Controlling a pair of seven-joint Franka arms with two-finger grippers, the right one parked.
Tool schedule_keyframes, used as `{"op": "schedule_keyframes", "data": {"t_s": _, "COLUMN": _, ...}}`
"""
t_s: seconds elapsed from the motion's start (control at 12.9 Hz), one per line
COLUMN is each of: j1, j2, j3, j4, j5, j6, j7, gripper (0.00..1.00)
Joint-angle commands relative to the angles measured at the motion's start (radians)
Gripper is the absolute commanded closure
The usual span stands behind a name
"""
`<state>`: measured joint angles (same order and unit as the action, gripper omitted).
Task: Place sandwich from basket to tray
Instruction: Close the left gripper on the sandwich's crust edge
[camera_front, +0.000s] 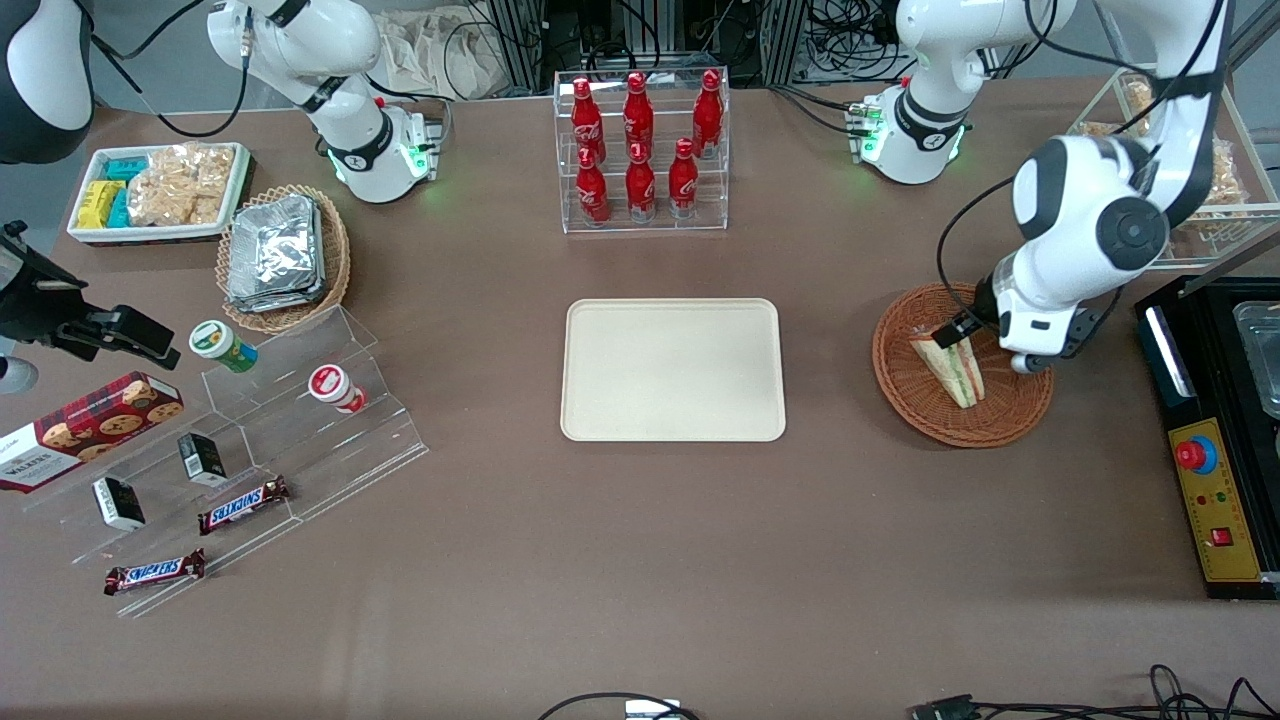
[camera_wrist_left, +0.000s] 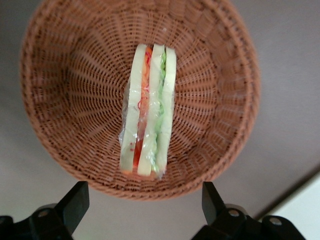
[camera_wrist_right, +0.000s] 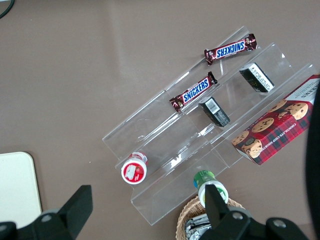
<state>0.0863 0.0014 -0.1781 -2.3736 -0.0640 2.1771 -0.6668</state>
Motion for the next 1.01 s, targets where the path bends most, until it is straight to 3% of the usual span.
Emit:
{"op": "schedule_keyframes", "data": {"t_s": 0.0, "j1": 0.004, "j2": 0.063, "j3": -0.004, "j4": -0.016, "j5": 0.004, "j6": 0.076, "j7": -0.016, "gripper": 0.00}}
{"op": "schedule_keyframes", "data": {"t_s": 0.7, "j1": 0.020, "j2": 0.152, "j3": -0.004, "j4": -0.045, "j5": 0.075, "j6": 0.184, "j7": -0.004, "gripper": 0.03}}
{"op": "schedule_keyframes", "data": {"t_s": 0.78, "j1": 0.020, "j2": 0.152, "j3": -0.004, "j4": -0.045, "j5": 0.076, "j6": 0.184, "j7": -0.004, "gripper": 0.22}}
{"op": "schedule_keyframes", "data": {"t_s": 0.85, "j1": 0.020, "j2": 0.152, "j3": -0.004, "j4": -0.045, "j5": 0.081, "j6": 0.184, "j7": -0.002, "gripper": 0.85}}
{"op": "schedule_keyframes", "data": {"t_s": 0.93, "j1": 0.021, "j2": 0.152, "j3": -0.004, "j4": -0.045, "j5": 0.085, "j6": 0.184, "j7": -0.002, "gripper": 1.00}}
